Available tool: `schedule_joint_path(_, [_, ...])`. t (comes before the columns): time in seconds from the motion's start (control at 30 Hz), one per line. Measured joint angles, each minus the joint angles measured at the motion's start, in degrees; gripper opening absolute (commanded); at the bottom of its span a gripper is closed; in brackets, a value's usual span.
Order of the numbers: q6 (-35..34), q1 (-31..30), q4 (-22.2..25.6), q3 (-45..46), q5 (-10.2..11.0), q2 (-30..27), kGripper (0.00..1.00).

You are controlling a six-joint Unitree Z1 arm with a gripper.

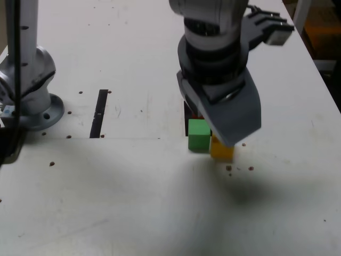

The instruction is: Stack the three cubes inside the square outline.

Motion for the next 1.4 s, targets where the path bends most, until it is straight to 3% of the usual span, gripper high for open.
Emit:
schedule_joint_path(0.2, [0.0,-1.3,-1.9,-0.6,-0.4,3.3,0.85])
schedule_joint_path(0.4, [1.8,-0.3,-1.9,-3.7,0.7,5.3,0.85])
schedule_joint_path(0.77, [3.3,2.4,-1.8,-3.0,3.4,5.8,0.85])
schedule_joint_path(1.4, [4.9,5.0,-4.8,0.2,5.0,6.8,0.85])
